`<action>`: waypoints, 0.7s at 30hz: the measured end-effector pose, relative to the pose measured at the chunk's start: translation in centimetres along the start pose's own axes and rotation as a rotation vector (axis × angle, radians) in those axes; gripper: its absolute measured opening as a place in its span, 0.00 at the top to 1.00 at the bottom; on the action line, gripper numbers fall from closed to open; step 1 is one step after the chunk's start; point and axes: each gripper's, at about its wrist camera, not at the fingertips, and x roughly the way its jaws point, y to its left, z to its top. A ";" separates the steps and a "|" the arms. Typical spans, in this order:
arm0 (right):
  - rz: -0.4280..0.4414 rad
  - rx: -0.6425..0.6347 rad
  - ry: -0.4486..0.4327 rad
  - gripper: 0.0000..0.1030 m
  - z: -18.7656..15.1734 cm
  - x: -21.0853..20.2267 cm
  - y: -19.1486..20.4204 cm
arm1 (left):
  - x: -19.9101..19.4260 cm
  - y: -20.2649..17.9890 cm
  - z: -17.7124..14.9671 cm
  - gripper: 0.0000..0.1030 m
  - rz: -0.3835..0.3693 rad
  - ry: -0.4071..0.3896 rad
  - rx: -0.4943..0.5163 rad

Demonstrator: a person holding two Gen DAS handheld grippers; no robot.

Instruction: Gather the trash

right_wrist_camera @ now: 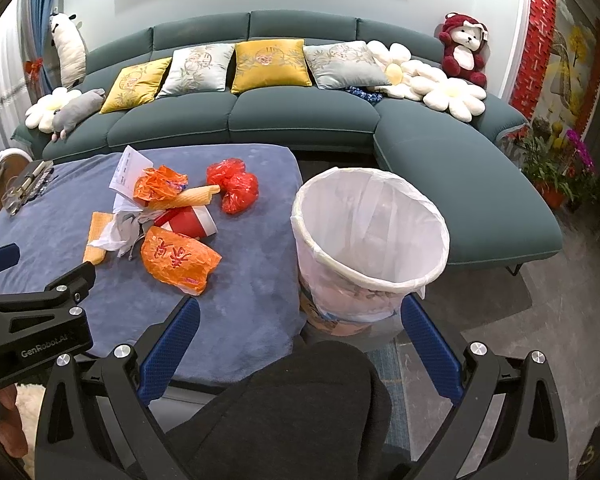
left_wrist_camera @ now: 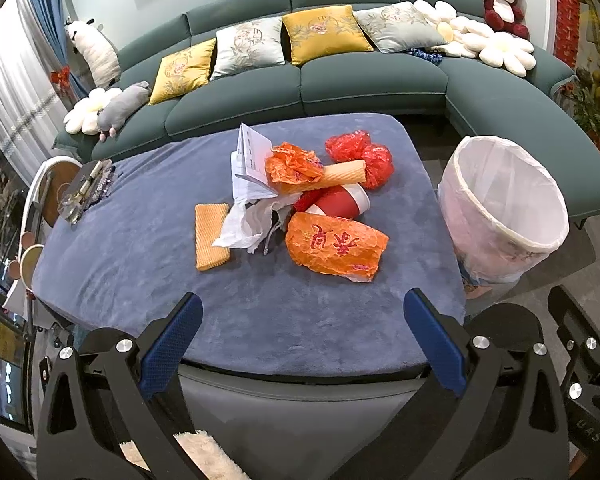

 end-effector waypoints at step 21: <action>-0.001 -0.001 -0.002 0.06 0.0 -0.1 0.0 | 0.1 -0.3 -0.2 0.07 0.013 0.002 0.002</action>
